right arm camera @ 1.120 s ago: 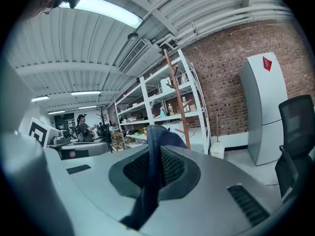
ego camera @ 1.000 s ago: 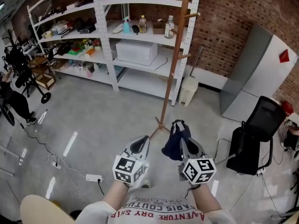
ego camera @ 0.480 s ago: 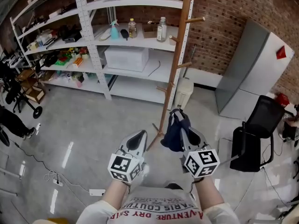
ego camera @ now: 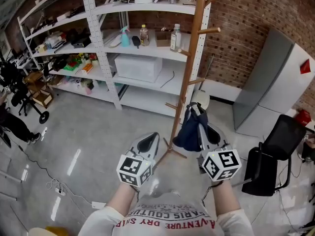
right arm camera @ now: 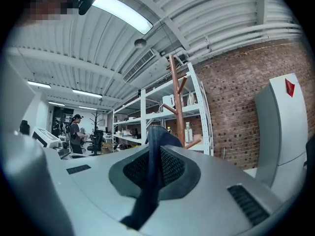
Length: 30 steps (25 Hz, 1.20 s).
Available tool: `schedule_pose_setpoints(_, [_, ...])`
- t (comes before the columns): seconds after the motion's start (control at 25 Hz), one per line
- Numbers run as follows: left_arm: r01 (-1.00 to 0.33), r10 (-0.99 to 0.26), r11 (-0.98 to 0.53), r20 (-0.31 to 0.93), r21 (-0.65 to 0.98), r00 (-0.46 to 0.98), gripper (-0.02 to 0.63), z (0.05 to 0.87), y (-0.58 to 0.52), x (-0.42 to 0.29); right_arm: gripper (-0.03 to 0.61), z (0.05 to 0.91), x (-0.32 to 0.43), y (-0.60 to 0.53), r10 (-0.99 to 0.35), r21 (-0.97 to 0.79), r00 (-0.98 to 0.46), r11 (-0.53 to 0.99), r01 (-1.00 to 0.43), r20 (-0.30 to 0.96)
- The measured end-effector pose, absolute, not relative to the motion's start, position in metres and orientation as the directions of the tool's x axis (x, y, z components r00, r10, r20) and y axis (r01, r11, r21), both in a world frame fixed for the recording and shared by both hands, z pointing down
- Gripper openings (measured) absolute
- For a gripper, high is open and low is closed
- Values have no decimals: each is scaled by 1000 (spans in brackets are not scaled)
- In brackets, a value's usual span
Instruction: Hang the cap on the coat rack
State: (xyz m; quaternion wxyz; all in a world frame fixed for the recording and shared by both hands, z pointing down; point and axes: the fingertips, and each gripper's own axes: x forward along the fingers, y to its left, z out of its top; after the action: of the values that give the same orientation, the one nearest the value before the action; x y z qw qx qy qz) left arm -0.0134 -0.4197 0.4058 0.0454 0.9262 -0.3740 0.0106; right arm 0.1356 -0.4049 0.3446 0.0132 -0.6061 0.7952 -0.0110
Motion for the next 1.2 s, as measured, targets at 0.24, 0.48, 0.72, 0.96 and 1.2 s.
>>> schedule_pose_setpoints(0.24, [-711,-710,-701,34,66,703,6,391,-450,20,18,283,178,-447,-955,53,-278,274,-960,-105])
schedule_pose_setpoints(0.48, [-718,-719,-690,33,91,694,6,392,-464,47,18,228,211,-476,-931,119,-300,281,-952,-207])
schedule_pose_setpoints(0.72, [-733,-732,-675,49,79,679,6,394,-481,61,18,185,223,-497,-900,167,-328,290,-942,-286])
schedule_pose_setpoints(0.96, [-737,-732,-672,87,77,676,6,398,-493,69,18,140,227,-508,-867,202,-338,281,-938,-367])
schedule_pose_setpoints(1.2, [-738,-733,-671,84,67,675,6,390,-504,73,18,113,230,-527,-857,234,-333,257,-938,-394])
